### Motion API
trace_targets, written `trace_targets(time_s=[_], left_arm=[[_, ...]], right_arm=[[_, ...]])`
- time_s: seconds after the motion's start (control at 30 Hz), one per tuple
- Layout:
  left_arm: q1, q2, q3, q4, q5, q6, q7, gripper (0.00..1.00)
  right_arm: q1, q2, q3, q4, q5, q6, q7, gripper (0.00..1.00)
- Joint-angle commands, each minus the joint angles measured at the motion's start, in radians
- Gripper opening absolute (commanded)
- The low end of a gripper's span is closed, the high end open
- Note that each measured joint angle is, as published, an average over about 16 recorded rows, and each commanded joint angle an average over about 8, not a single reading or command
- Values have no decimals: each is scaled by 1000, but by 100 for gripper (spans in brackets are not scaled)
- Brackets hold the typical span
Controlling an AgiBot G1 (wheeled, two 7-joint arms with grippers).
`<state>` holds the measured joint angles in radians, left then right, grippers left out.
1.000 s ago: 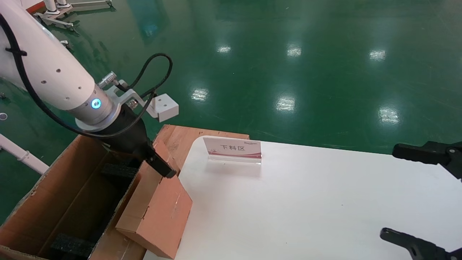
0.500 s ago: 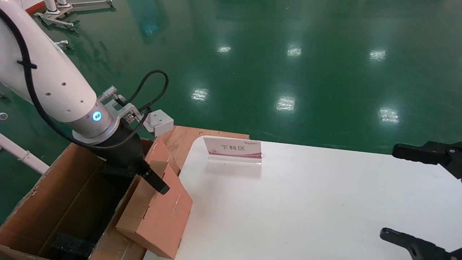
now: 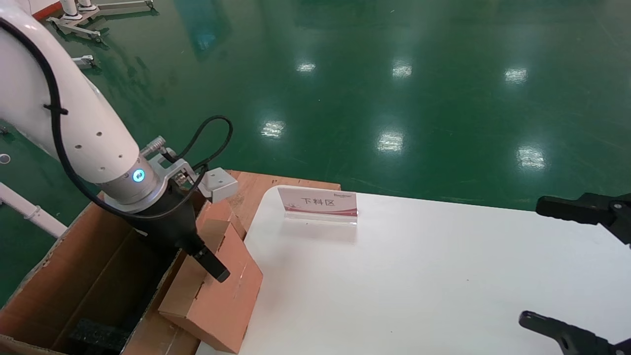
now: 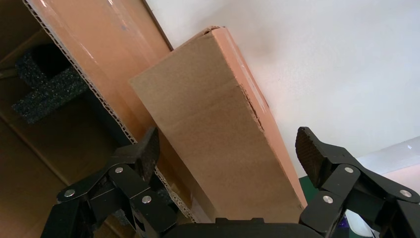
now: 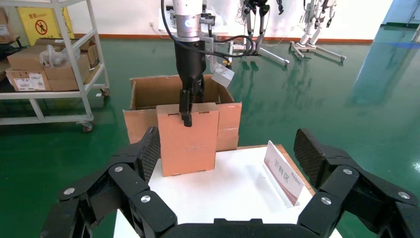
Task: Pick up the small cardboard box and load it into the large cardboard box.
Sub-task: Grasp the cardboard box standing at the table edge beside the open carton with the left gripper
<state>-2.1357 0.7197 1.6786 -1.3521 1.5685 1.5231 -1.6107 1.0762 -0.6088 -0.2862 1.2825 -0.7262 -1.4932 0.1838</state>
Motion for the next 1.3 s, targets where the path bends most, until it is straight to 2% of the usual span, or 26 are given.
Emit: trace_targets(time_s=[0.03, 0.27, 0.3, 0.53, 0.57, 1.3], left_arm=[[3, 1, 8, 0, 0, -4, -1, 100], [11, 0, 21, 1, -9, -13, 1, 100], [11, -1, 22, 1, -10, -14, 1, 98], [11, -1, 19, 1, -9, -14, 1, 11], [11, -1, 19, 1, -9, -13, 1, 0], [10, 0, 15, 1, -6, -10, 1, 0]], right_arm=[[0, 0, 0, 0, 0, 0, 0, 100], [0, 0, 0, 0, 0, 0, 0, 99], [0, 0, 0, 0, 0, 0, 0, 87], [0, 0, 0, 0, 1, 0, 0, 0], [0, 0, 0, 0, 1, 0, 0, 0], [0, 0, 0, 0, 1, 0, 0, 0]])
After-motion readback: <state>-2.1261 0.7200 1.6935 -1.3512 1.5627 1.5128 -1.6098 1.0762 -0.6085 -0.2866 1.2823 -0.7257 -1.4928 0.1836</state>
